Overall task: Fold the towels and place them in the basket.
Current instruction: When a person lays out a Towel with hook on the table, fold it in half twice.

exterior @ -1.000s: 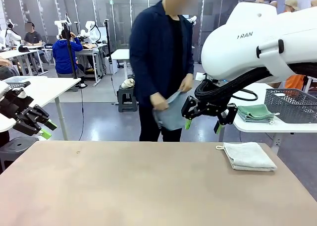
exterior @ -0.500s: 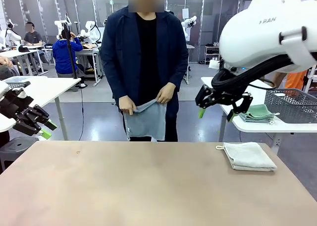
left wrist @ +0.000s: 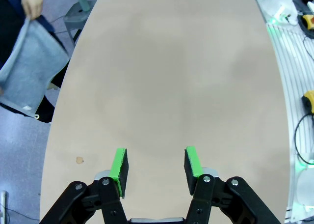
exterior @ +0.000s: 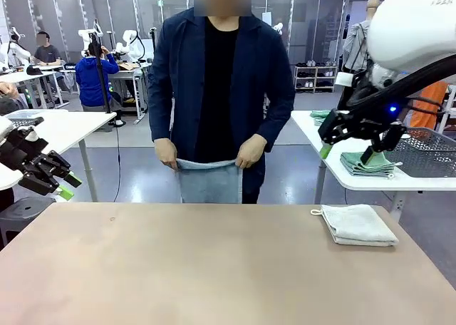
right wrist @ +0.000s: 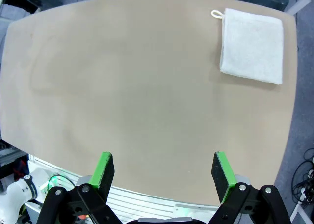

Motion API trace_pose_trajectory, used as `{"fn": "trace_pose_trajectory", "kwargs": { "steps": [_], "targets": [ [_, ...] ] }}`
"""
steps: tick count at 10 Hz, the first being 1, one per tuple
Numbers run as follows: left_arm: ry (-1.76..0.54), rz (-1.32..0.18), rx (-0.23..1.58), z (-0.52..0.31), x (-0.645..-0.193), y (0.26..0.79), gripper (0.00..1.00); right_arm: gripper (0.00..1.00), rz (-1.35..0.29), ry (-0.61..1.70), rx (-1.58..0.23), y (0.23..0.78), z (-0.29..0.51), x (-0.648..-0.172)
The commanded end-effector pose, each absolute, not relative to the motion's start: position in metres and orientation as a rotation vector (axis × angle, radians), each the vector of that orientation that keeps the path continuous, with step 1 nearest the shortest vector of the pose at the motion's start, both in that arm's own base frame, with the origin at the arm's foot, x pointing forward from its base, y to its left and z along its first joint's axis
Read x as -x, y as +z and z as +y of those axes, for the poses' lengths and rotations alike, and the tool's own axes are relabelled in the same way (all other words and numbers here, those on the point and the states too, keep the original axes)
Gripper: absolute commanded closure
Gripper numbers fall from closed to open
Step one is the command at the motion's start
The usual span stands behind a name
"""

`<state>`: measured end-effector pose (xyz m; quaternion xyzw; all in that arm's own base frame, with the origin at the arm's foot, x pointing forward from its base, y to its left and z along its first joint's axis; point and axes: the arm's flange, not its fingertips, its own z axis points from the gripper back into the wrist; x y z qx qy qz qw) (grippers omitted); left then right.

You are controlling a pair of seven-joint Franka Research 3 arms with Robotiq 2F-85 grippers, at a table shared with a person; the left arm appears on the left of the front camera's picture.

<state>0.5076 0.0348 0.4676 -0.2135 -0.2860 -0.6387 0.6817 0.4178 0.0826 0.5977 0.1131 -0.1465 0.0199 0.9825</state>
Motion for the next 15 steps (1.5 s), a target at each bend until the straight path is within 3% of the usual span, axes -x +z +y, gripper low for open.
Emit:
{"fn": "trace_pose_trajectory", "kwargs": {
  "steps": [1, 15],
  "targets": [
    [-1.435, -0.645, 0.474, 0.035, -0.506, 0.469, 0.40, 0.00, -0.310, 0.070, -0.257, 0.608, 0.061, -0.414],
    [-1.435, -0.645, 0.474, 0.035, -0.506, 0.469, 0.40, 0.00, -0.326, 0.055, -0.232, 0.613, 0.050, -0.412]
  ]
}}
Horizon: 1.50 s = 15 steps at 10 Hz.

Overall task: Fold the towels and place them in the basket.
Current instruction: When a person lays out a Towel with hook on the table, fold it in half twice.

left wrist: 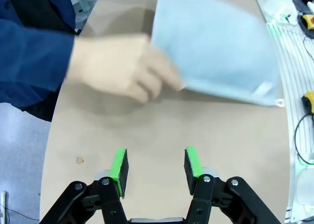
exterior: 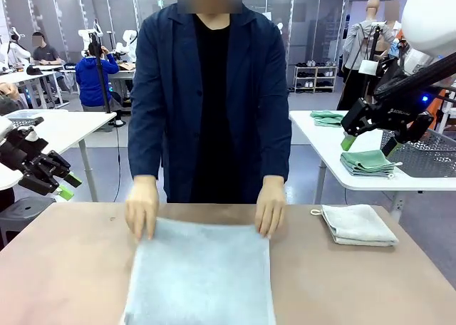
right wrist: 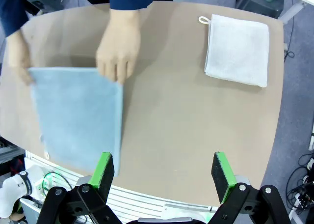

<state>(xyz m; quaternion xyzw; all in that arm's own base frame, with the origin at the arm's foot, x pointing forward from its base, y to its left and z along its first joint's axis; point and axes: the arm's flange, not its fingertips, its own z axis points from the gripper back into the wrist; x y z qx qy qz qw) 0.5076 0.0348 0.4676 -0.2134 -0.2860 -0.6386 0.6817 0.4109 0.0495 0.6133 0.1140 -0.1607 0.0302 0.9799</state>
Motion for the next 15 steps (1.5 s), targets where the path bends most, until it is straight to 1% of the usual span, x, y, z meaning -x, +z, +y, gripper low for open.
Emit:
{"fn": "trace_pose_trajectory", "kwargs": {
  "steps": [1, 15],
  "targets": [
    [-1.435, -0.645, 0.474, 0.0346, -0.5063, 0.4690, 0.40, 0.00, -0.326, 0.055, -0.232, 0.6130, 0.0497, -0.4119],
    [-1.435, -0.645, 0.474, 0.0346, -0.5063, 0.4690, 0.40, 0.00, -0.326, 0.055, -0.232, 0.6130, 0.0497, -0.4119]
  ]
}}
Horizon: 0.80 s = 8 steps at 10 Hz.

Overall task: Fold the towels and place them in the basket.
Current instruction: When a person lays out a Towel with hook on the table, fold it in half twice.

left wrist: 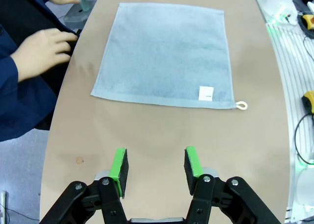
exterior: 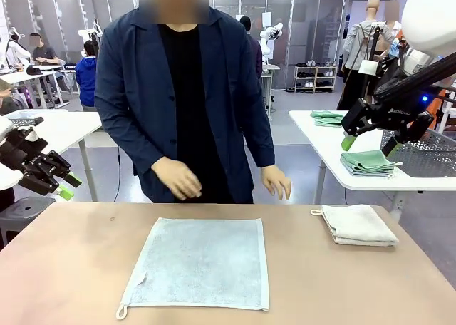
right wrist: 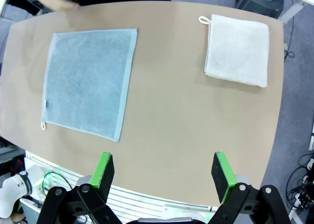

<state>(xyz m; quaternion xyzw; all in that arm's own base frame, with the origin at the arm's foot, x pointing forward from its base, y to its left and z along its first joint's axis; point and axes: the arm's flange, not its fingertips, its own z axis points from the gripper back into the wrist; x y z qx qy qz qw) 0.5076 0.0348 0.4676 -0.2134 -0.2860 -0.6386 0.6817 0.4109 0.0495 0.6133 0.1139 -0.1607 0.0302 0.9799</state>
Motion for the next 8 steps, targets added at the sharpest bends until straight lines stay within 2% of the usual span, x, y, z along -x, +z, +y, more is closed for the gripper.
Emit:
{"fn": "trace_pose_trajectory", "kwargs": {
  "steps": [1, 2, 4, 6, 8],
  "targets": [
    [-1.435, -0.645, 0.474, 0.035, -0.506, 0.469, 0.40, 0.00, -0.326, 0.055, -0.232, 0.613, 0.050, -0.412],
    [-1.433, -0.642, 0.479, 0.035, -0.508, 0.468, 0.40, 0.00, -0.324, 0.061, -0.229, 0.613, 0.050, -0.411],
    [-1.522, -0.588, 0.402, -0.001, -0.506, 0.492, 0.40, 0.00, -0.336, 0.271, -0.185, 0.616, 0.089, -0.419],
    [-1.563, -0.465, 0.294, -0.059, -0.500, 0.509, 0.40, 0.00, -0.329, 0.489, -0.167, 0.603, 0.147, -0.428],
    [-1.603, -0.346, 0.242, -0.116, -0.491, 0.505, 0.40, 0.00, -0.349, 0.729, -0.189, 0.571, 0.202, -0.432]
  ]
}}
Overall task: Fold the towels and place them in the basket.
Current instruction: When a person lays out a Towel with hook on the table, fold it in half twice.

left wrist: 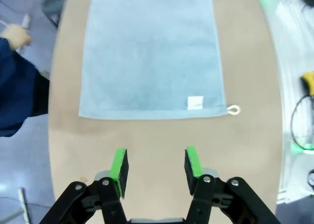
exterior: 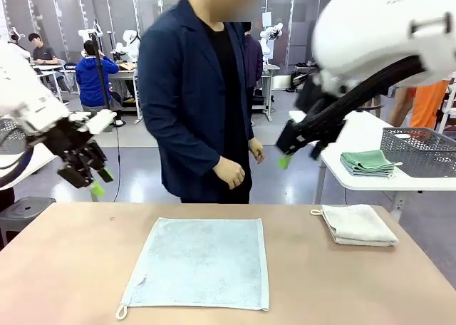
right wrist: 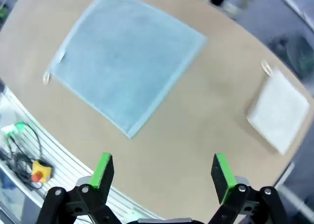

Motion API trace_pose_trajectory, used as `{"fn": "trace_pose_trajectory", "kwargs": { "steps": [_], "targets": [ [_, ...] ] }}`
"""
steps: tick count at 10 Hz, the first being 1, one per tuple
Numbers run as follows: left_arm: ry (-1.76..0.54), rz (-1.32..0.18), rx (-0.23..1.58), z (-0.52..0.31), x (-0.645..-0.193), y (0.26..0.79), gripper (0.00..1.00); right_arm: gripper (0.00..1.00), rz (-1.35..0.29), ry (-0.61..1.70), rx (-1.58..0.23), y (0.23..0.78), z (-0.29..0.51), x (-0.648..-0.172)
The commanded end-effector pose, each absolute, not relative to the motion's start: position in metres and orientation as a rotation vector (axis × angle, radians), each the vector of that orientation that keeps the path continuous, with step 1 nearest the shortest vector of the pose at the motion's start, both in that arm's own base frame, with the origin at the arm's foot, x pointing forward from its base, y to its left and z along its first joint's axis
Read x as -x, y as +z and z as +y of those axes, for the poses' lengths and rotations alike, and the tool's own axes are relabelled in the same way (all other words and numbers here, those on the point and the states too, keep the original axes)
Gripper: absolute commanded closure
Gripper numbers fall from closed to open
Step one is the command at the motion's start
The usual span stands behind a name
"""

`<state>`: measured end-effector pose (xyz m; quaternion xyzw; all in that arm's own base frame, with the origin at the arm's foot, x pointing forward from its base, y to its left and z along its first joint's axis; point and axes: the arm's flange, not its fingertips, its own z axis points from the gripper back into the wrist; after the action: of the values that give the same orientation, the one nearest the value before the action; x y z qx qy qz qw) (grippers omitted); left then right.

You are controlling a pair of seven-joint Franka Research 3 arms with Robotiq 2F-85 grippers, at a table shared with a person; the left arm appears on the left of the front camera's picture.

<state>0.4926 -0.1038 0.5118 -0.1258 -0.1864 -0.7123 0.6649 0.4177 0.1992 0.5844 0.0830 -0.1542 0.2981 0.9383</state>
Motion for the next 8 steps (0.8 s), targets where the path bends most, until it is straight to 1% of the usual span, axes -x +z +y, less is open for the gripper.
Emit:
{"fn": "trace_pose_trajectory", "kwargs": {
  "steps": [1, 3, 5, 7, 8],
  "targets": [
    [-1.619, -0.289, 0.215, -0.138, -0.485, 0.498, 0.40, 0.00, -0.334, 0.846, -0.213, 0.550, 0.228, -0.428],
    [-1.643, -0.175, 0.153, -0.170, -0.466, 0.487, 0.40, 0.00, -0.291, 1.052, -0.210, 0.503, 0.272, -0.400],
    [-1.673, -0.114, 0.107, -0.193, -0.446, 0.473, 0.40, 0.00, -0.190, 1.249, -0.156, 0.459, 0.301, -0.374],
    [-1.677, -0.058, 0.073, -0.204, -0.429, 0.457, 0.40, 0.00, -0.115, 1.350, -0.079, 0.430, 0.310, -0.362],
    [-1.672, -0.033, 0.068, -0.206, -0.422, 0.451, 0.40, 0.00, -0.099, 1.399, -0.076, 0.422, 0.309, -0.361]
  ]
}}
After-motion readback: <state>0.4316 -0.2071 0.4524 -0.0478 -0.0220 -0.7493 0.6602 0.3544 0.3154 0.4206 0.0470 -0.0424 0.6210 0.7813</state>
